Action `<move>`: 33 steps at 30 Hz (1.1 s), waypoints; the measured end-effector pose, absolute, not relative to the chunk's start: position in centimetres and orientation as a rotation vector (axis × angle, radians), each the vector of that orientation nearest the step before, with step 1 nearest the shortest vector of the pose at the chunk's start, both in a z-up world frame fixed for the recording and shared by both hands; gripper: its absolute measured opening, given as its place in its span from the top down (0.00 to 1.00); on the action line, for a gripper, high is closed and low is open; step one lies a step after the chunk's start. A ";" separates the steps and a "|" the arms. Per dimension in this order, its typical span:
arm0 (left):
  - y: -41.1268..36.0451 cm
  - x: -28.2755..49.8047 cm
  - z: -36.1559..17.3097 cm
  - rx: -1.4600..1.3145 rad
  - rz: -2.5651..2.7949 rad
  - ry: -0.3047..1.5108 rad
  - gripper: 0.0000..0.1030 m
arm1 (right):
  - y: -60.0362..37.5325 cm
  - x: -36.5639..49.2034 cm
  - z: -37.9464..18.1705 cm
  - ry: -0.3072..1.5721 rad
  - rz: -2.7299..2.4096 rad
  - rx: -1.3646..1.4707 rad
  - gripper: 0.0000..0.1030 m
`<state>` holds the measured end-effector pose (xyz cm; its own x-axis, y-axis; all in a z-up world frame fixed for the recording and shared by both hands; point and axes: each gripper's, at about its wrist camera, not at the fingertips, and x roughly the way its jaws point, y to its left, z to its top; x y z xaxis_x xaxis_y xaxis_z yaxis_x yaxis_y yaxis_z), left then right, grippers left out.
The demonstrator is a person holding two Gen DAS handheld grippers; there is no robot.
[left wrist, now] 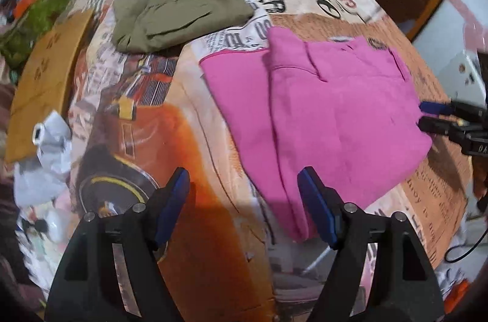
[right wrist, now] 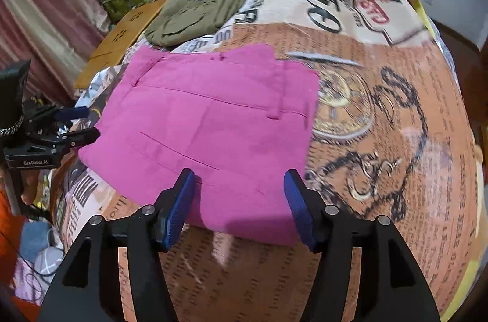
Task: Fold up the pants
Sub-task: 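Open both grippers and release the pink pants on the bed, then grasp the pink pants waistband with both grippers and lift it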
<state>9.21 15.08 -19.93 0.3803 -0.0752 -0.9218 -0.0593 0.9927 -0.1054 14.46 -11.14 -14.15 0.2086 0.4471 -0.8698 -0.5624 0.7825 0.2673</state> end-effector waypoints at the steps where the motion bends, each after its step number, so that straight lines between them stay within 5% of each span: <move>1: 15.4 9.3 -19.9 -0.147 -0.006 1.181 0.28 | -11.3 14.5 -14.1 1.168 0.701 -0.110 0.45; 9: 15.7 9.7 -16.8 -0.199 0.012 1.083 0.27 | -12.1 15.0 -12.7 1.106 0.658 -0.158 0.44; 13: 14.7 10.6 -16.3 -0.200 -0.007 1.051 0.15 | -12.9 16.0 -12.0 1.080 0.655 -0.102 0.40; 22: 13.5 13.7 -20.3 -0.226 -0.012 1.159 0.14 | -12.6 18.1 -16.2 1.203 0.671 -0.003 0.37; 25: 14.1 13.8 -20.8 -0.255 0.015 1.150 0.06 | -12.7 18.2 -16.4 1.202 0.698 0.020 0.34; 30: 15.0 14.2 -22.3 -0.369 -0.015 1.177 0.06 | -11.7 18.6 -16.6 1.200 0.744 0.009 0.34; 33: 15.9 14.3 -22.8 -0.466 -0.061 1.184 0.14 | -11.2 19.0 -16.8 1.189 0.759 0.020 0.36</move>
<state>14.33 15.85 -22.79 0.3873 -0.2863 -0.8764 -0.1950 0.9036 -0.3813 19.01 -11.22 -16.81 0.1598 0.5411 -0.8256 -0.5210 0.7566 0.3950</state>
